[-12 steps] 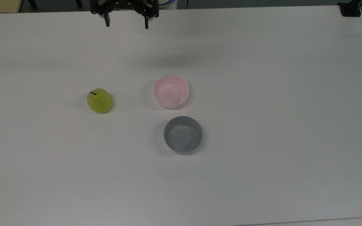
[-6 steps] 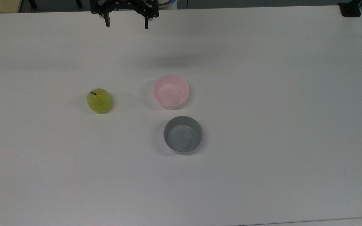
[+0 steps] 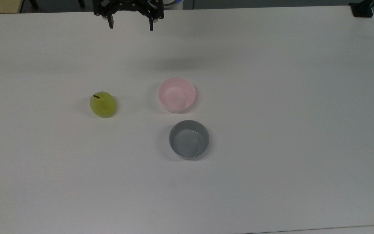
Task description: Place the pear in the bowl
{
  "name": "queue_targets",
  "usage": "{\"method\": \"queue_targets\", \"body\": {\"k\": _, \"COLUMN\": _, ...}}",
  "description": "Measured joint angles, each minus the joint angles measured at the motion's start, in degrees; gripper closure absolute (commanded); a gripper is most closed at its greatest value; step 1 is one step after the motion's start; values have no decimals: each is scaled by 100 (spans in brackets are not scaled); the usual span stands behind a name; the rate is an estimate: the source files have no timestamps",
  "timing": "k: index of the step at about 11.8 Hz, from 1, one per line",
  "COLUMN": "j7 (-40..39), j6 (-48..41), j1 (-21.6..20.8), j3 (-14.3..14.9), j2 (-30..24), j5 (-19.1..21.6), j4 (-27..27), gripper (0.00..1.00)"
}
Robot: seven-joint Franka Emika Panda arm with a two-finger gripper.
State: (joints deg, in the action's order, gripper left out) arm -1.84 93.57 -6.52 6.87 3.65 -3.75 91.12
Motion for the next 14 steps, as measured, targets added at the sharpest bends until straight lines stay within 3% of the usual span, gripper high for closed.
{"method": "queue_targets", "body": {"k": 4, "j7": -639, "j6": 29, "j1": 135, "j3": 55, "j2": 128, "j5": -3, "j4": 1, "gripper": 0}}
{"method": "queue_targets", "body": {"k": 10, "j7": -992, "j6": 947, "j1": 854, "j3": 81, "j2": 721, "j5": -3, "j4": 13, "gripper": 0}}
{"method": "queue_targets", "body": {"k": 14, "j7": -1150, "j6": 1610, "j1": 972, "j3": 81, "j2": 1208, "j5": -36, "j4": 336, "gripper": 0}}
